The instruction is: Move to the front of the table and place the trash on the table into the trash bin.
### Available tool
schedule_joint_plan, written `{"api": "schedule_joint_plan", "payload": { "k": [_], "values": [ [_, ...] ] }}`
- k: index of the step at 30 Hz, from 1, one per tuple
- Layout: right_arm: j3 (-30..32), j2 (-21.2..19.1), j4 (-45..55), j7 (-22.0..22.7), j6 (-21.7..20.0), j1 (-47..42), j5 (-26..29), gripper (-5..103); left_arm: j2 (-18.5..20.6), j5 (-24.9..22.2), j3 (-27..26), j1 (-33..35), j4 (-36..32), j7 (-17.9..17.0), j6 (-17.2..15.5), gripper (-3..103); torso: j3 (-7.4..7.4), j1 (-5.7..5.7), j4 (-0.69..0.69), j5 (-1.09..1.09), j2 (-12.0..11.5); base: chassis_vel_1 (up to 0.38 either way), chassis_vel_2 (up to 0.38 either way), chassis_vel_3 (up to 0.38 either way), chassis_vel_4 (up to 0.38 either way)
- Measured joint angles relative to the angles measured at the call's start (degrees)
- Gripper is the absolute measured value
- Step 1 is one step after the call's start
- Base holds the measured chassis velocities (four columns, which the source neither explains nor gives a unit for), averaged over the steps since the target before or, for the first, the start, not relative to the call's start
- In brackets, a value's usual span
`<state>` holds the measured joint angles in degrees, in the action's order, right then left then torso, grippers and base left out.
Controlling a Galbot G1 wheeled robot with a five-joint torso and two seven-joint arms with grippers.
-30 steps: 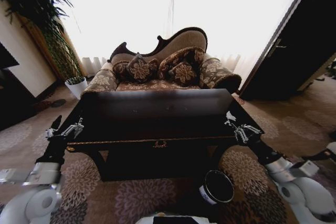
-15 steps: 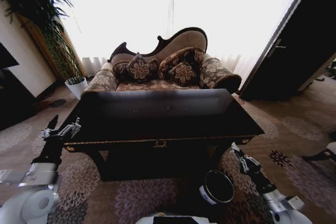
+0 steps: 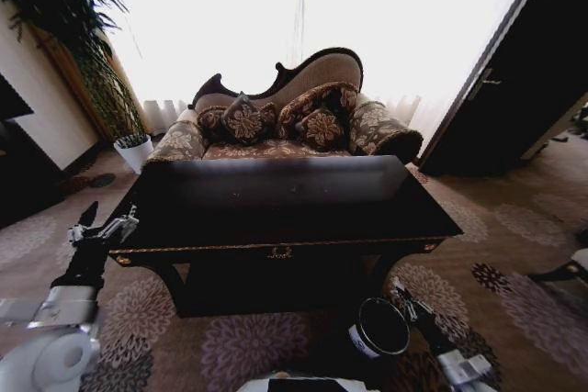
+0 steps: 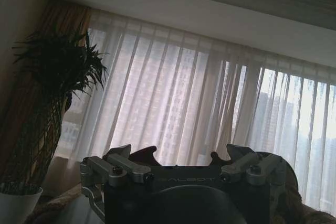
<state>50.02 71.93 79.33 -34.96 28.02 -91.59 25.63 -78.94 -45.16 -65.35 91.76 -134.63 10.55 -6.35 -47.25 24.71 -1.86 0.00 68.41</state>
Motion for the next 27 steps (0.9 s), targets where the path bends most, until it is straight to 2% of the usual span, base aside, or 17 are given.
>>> {"api": "schedule_joint_plan", "payload": {
  "k": [2,4,6,8,13,19,27],
  "values": [
    [-0.28,-0.08,-0.57,0.62,-0.32,0.29,-0.41,1,-0.02,0.0,0.01,0.02,-0.02,0.0,0.0,100,0.0,0.0,0.0,0.0,0.0,0.0,0.0,0.0,0.0],
    [-2.8,-0.93,-4.9,4.53,-2.67,2.48,-2.12,1,-0.18,0.19,0.2,0.23,-0.14,0.02,0.0,100,0.0,0.0,0.0,0.0,0.0,0.0,0.0,0.0,0.0],
    [-3.98,-1.47,-6.55,5.67,-3.45,3.24,-2.27,1,-0.2,0.26,0.24,0.33,-0.21,0.03,0.01,100,0.0,0.0,0.0,0.02,0.0,0.0,0.0,0.0,0.0],
    [-8.7,-3.9,-11.26,8.14,-5.79,5.39,-1.21,1,-0.08,0.39,0.11,0.69,-0.29,0.07,0.01,100,0.0,0.0,0.0,0.0,0.0,0.0,0.0,0.0,0.0],
    [-14.29,-6.15,-18.69,9.64,-7.97,9.25,-1.12,1,0.55,0.4,-1.15,1.38,-0.3,0.09,0.01,100,0.0,0.0,0.0,-0.01,0.0,0.0,0.0,0.0,0.0],
    [-18.31,-6.07,-25.57,12.2,-10.34,13.54,-2.7,1,0.78,0.61,-1.74,2.04,-0.06,0.12,0.01,100,0.0,0.0,0.0,-0.01,0.0,0.0,0.0,0.0,0.0],
    [-20.16,-5.33,-35.03,15.04,-12.83,20.4,-6.09,1,0.05,2.37,-1.01,2.96,-0.02,0.25,0.13,100,0.0,0.0,0.0,0.0,0.0,0.0,0.0,0.0,0.0]
  ]
}}
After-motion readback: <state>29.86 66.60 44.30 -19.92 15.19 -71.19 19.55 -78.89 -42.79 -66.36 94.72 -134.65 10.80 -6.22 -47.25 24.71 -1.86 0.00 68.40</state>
